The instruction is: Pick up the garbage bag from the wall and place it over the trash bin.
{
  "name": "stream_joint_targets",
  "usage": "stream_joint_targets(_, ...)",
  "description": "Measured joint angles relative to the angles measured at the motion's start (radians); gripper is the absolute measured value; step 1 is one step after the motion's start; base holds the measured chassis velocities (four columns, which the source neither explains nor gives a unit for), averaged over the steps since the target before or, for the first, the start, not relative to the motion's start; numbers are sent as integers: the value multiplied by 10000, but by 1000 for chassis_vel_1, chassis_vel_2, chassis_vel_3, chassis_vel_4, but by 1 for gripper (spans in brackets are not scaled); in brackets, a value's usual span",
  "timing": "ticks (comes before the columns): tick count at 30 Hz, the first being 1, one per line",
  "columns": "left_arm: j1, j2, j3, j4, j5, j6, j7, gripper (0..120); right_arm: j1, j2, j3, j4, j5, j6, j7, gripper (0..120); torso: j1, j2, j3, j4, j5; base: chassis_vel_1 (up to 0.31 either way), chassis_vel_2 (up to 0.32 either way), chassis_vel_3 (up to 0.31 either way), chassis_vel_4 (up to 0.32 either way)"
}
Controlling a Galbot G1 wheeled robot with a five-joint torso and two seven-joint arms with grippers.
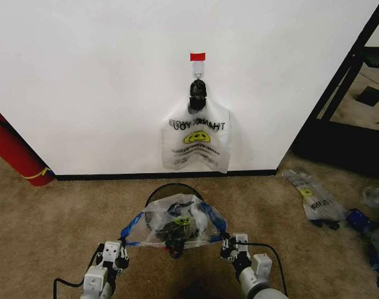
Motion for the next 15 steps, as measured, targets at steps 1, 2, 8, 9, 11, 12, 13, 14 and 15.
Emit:
stream_joint_targets(1,-188,29,91,8,-240,204,-25,0,121,37,4,-84,100,-112,101,0,0,0,0,-1,0,0,0,0,0)
stream_joint_targets(2,-322,88,200,9,-431,378,-39,0,233,64,-2,-184,168,-193,204,0,0,0,0,-2,1,0,0,0,0)
stream_joint_targets(8,-964,329,831,238,-626,755,-29,0,627,140,-231,-798,256,-339,483,0,0,0,0,1,1,0,0,0,0)
stream_joint_targets(9,-1195,292,945,357,-635,758,-36,0,695,190,-244,-862,259,-320,486,0,0,0,0,-1,2,0,0,0,0)
stream_joint_targets(11,-1564,154,1088,562,-644,745,-46,0,832,297,-244,-951,302,-250,487,0,0,0,0,-1,2,0,0,0,0)
stream_joint_targets(12,-1698,84,1129,674,-593,691,-51,0,896,334,-241,-986,325,-226,486,0,0,0,0,0,2,0,0,0,0)
stream_joint_targets(13,-1825,-5,1160,836,-396,558,-34,0,964,366,-233,-1031,347,-205,483,0,0,0,0,-1,2,0,0,0,0)
stream_joint_targets(14,-1825,-5,1160,836,-396,558,-34,0,964,366,-233,-1031,347,-205,483,0,0,0,0,-1,2,0,0,0,0)
stream_joint_targets(15,-1906,-73,1170,969,-167,431,39,0,1029,384,-227,-1085,360,-198,478,0,0,0,0,0,1,0,0,0,0)
